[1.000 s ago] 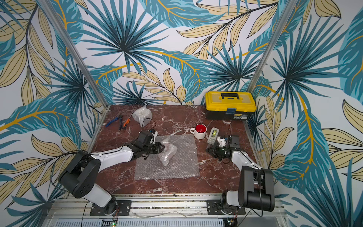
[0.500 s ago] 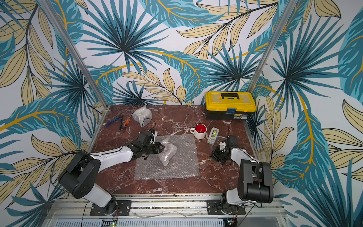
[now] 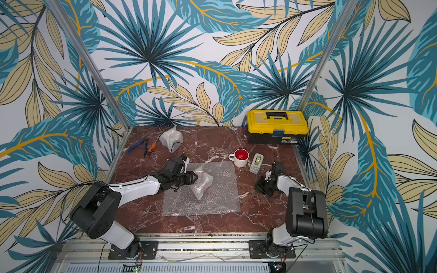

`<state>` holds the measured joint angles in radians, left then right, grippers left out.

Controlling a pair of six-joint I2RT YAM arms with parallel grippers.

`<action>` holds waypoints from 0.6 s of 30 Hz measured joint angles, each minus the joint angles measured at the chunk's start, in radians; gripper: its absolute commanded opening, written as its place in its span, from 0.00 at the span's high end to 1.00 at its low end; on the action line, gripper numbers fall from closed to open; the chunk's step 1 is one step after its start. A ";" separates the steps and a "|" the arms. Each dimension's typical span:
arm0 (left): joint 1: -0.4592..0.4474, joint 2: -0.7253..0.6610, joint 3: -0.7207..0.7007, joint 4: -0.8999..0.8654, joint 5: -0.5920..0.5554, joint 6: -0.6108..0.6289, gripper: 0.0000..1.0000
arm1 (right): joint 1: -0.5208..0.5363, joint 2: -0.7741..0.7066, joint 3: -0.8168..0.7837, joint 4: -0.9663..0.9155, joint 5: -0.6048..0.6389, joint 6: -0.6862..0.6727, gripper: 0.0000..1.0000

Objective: Wrap mugs in bubble wrap
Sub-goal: Tear off the tape using the Tape Cutter.

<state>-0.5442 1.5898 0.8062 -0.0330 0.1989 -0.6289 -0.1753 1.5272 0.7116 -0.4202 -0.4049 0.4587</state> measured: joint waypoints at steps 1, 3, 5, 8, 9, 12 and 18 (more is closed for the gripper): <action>0.000 0.000 0.000 0.000 0.000 0.000 0.61 | 0.000 0.003 0.001 0.000 0.005 0.000 1.00; 0.000 0.000 0.000 0.000 0.000 0.000 0.62 | 0.001 0.006 0.007 -0.042 0.005 0.001 1.00; 0.000 0.000 0.000 0.000 0.000 0.000 0.63 | 0.003 0.006 0.013 -0.074 0.007 0.003 1.00; 0.000 0.000 0.000 0.000 0.000 0.000 0.63 | 0.004 0.005 0.020 -0.107 0.019 0.009 1.00; 0.000 0.000 0.000 0.000 -0.001 0.001 0.63 | 0.005 0.005 0.021 -0.114 0.021 0.013 1.00; 0.000 0.000 0.000 0.000 0.000 0.001 0.63 | 0.005 -0.010 0.018 -0.134 0.033 0.021 1.00; -0.006 -0.001 0.000 0.001 0.000 0.018 0.64 | 0.006 -0.164 -0.009 -0.221 0.056 0.046 1.00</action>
<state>-0.5507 1.5890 0.8062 -0.0322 0.1989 -0.6113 -0.1688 1.3636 0.7029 -0.6411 -0.3489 0.5049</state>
